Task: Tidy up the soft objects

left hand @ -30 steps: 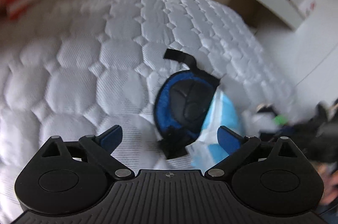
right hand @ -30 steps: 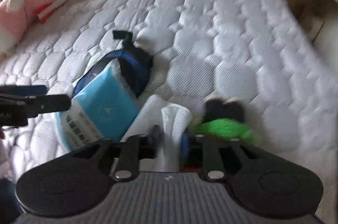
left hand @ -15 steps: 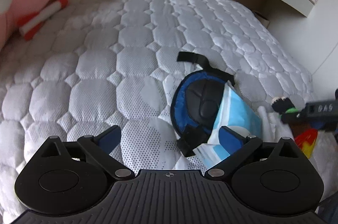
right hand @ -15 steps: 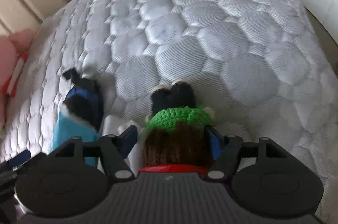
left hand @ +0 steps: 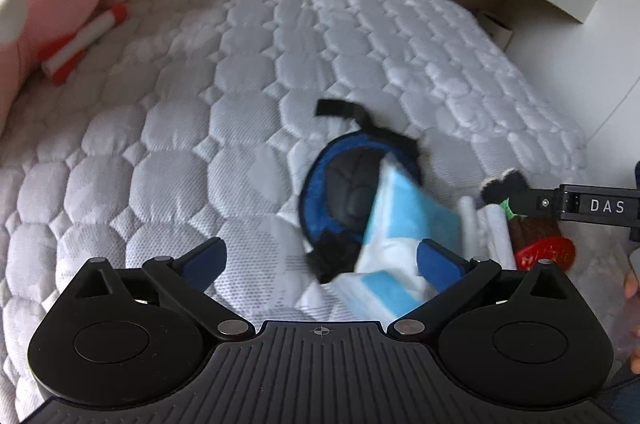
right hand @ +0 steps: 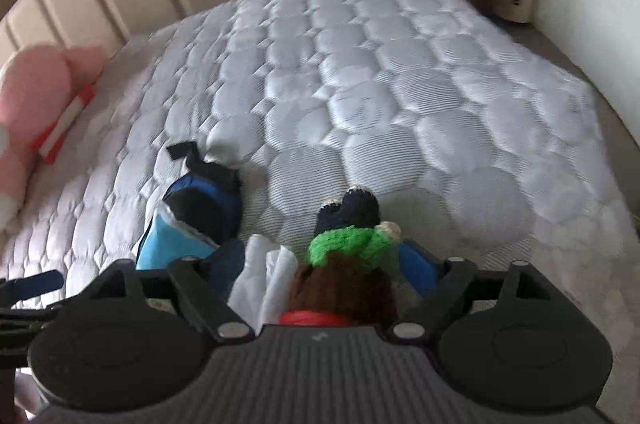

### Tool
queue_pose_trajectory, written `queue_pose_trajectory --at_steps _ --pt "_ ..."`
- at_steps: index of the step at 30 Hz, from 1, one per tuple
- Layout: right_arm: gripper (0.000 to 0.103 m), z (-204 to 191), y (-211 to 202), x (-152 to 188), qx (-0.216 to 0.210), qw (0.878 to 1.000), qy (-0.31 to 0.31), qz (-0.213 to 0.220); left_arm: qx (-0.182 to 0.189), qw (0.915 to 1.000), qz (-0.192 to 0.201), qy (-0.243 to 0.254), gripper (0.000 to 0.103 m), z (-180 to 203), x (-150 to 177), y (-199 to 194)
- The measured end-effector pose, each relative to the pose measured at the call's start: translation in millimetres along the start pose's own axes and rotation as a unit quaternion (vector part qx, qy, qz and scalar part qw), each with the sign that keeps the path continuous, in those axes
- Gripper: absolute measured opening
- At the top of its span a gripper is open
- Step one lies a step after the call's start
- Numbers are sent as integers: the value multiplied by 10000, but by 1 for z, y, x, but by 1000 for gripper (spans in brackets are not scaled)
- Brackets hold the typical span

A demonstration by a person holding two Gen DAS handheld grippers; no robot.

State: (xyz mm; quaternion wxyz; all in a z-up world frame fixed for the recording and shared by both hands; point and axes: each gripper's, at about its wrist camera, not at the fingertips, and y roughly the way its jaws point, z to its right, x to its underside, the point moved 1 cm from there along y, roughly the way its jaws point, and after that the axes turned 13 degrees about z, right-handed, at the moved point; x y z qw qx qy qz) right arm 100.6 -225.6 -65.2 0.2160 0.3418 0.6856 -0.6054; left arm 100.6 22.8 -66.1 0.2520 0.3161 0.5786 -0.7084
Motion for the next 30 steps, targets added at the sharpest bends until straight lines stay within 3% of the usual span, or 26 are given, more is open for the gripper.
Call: queue_pose_trajectory --at_steps 5,9,14,19,24,30 --pt "95 -10 -38 12 494 9987 -129 -49 -79 9999 -51 -76 103 14 -1 -18" --pt "102 -23 -78 15 435 9990 -52 30 -323 9994 101 -55 103 23 -7 -42" --pt "102 -18 -111 18 156 9986 470 -200 -342 9976 413 438 103 50 -7 -79" --pt "102 -9 -139 18 334 9972 623 -250 -417 9934 397 991 103 74 6 -95" --pt "103 -19 -153 26 520 9982 57 -305 -522 9917 394 1110 103 85 12 -111" --pt "103 -20 -154 31 490 9976 -211 -443 -617 9947 286 772 103 73 16 -123"
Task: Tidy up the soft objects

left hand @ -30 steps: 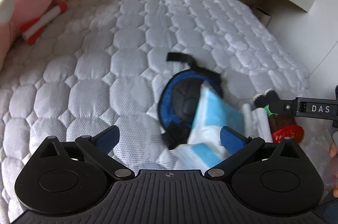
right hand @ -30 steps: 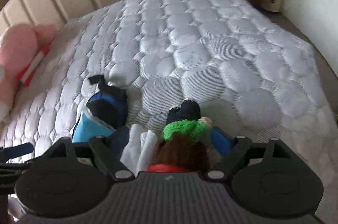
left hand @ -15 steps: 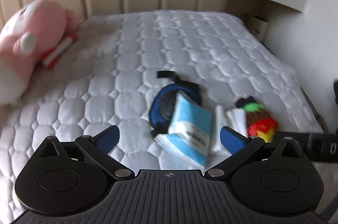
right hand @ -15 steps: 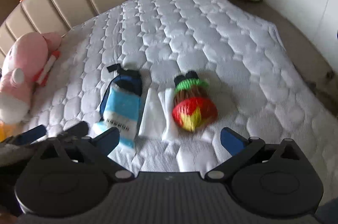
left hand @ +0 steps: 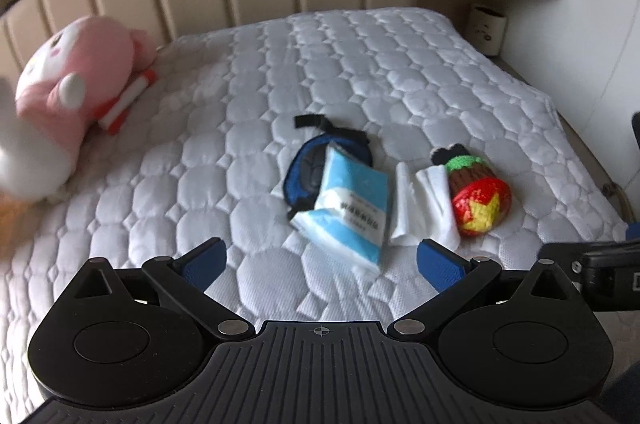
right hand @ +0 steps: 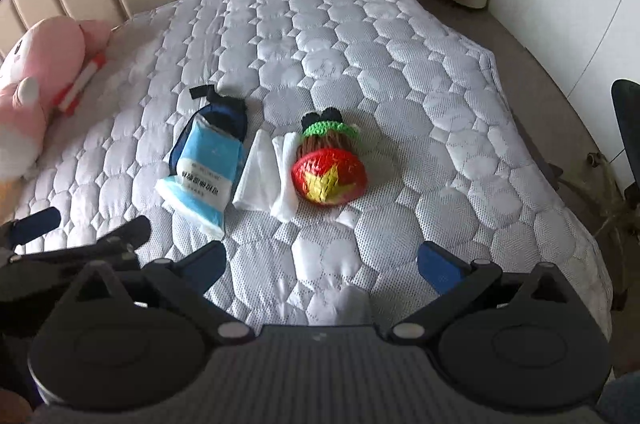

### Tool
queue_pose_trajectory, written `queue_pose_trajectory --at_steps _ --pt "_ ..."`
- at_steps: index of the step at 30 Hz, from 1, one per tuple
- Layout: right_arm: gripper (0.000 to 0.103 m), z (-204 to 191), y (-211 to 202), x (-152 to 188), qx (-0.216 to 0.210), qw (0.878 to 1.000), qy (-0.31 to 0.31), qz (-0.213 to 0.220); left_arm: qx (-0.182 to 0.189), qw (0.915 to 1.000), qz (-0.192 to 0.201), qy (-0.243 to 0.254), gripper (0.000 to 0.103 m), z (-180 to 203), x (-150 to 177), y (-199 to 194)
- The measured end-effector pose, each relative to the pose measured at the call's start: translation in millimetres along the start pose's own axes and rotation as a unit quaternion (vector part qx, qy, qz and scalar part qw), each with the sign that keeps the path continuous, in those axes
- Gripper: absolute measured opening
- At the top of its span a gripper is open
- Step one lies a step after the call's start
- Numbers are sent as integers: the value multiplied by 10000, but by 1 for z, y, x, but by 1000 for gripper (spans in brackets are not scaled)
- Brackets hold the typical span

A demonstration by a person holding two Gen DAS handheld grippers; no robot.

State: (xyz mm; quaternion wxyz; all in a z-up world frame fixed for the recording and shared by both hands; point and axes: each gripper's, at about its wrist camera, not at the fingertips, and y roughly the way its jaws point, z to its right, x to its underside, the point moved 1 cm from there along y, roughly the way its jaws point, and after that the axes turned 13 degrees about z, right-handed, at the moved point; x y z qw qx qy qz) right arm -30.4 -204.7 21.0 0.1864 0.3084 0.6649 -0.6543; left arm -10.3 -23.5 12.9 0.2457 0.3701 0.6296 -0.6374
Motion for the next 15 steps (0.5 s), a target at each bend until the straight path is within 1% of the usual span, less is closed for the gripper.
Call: queue_pose_trajectory --at_steps 5,7,9,13,15 --pt "103 -9 -3 4 -12 9998 -179 -33 -144 9977 -137 -643 103 -23 1 4" --pt "103 -12 -3 5 -7 9997 -255 -53 -105 9971 -157 -731 103 -26 1 5" --pt "103 -11 -1 5 38 9996 -273 -68 -75 9977 -144 -652 103 -24 1 4" --pt "103 -8 3 4 59 9997 -200 -105 -160 9992 -146 -327 103 -15 3 3" --pt "103 -3 6 4 73 9998 -168 -106 -125 9995 -140 -270 103 -13 3 3"
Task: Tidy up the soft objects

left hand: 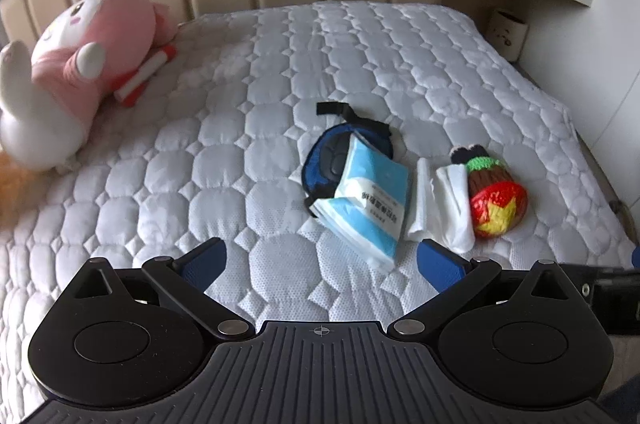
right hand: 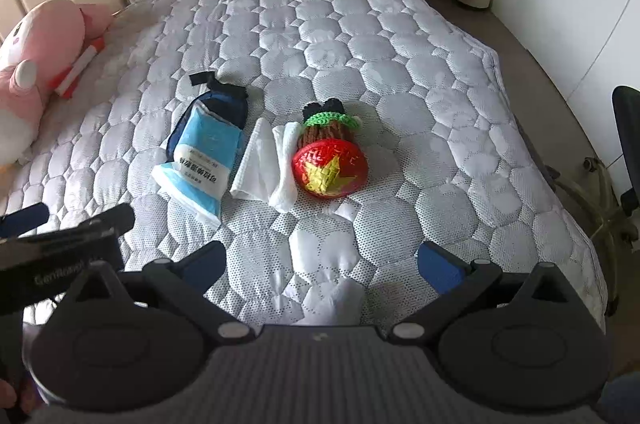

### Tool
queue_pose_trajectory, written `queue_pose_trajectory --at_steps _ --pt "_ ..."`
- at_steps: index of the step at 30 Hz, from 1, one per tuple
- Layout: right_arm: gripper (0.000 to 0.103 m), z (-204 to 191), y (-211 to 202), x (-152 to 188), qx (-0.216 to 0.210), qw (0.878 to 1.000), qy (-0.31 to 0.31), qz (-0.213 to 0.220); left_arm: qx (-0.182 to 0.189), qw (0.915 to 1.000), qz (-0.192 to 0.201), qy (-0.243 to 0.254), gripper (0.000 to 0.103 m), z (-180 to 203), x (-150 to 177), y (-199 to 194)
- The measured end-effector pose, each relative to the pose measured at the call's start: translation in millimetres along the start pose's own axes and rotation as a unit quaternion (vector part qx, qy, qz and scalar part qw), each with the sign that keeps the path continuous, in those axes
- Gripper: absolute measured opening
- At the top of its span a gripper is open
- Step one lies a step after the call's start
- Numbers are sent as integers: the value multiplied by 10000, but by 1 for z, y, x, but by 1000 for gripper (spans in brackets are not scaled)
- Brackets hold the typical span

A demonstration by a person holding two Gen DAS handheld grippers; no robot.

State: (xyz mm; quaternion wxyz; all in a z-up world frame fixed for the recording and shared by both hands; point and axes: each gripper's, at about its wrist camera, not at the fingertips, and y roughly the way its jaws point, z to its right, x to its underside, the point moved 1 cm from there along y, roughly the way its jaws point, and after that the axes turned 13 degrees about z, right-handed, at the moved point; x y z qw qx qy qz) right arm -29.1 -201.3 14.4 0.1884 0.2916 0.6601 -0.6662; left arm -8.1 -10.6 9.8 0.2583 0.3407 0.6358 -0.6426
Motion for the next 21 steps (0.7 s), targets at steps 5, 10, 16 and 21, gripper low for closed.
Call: queue_pose_trajectory --at_steps 5,10,16,21 --pt "103 7 10 2 35 9999 80 -74 101 9999 40 -38 103 2 -1 -3" --pt "103 14 17 4 59 9998 148 -89 114 9998 -7 150 103 9 1 -2" --pt "103 10 18 6 -1 9999 6 -155 106 9994 -140 298 103 14 4 5" --pt "103 7 19 7 -34 9999 -82 -146 152 9995 -159 243 103 13 5 6"
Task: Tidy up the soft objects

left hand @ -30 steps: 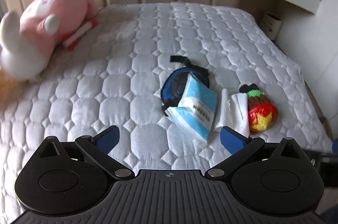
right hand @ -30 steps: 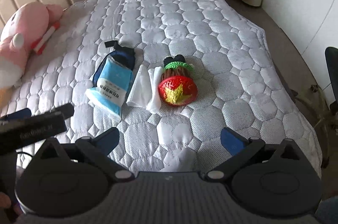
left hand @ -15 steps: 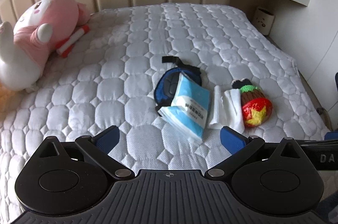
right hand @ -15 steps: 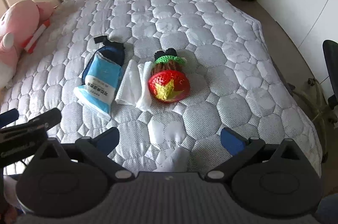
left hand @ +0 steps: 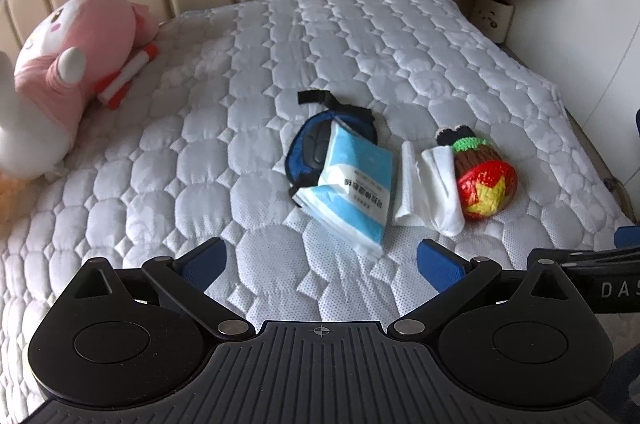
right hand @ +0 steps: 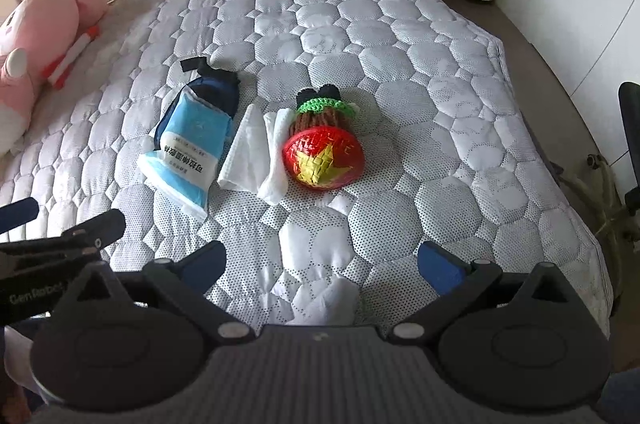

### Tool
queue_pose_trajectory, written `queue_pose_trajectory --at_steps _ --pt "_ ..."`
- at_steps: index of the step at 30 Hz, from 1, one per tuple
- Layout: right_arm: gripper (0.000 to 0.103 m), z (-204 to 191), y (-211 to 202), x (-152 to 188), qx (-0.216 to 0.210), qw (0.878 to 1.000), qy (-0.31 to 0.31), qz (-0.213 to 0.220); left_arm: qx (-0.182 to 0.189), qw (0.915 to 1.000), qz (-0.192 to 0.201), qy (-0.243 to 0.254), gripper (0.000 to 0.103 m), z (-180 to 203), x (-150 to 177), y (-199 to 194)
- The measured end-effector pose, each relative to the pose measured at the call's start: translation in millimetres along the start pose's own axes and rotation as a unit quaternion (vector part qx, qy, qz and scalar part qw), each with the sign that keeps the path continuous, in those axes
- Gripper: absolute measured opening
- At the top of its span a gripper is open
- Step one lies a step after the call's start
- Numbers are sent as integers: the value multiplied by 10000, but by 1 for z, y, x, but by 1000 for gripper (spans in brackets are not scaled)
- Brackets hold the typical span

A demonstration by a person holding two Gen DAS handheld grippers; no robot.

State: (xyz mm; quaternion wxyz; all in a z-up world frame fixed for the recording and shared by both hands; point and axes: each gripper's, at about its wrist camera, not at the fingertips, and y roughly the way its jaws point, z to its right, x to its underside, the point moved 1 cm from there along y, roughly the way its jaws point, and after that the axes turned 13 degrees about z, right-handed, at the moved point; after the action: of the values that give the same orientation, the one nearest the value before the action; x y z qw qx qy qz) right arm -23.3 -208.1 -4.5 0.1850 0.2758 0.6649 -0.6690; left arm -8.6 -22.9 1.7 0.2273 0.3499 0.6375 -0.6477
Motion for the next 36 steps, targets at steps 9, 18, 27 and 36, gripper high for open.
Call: queue_pose_trajectory --at_steps 9,18,27,36 --pt "103 -1 -1 0 -12 10000 -7 17 -270 9979 -39 584 103 16 4 2" --pt "103 -3 -4 1 -43 9999 35 114 -216 9994 183 -189 103 -5 -1 -6" --pt "103 -8 -7 2 -8 9999 35 153 -258 9993 191 169 103 5 1 -6" --pt "103 -8 -6 3 8 9999 38 132 -251 9995 196 -42 103 -1 0 -6"
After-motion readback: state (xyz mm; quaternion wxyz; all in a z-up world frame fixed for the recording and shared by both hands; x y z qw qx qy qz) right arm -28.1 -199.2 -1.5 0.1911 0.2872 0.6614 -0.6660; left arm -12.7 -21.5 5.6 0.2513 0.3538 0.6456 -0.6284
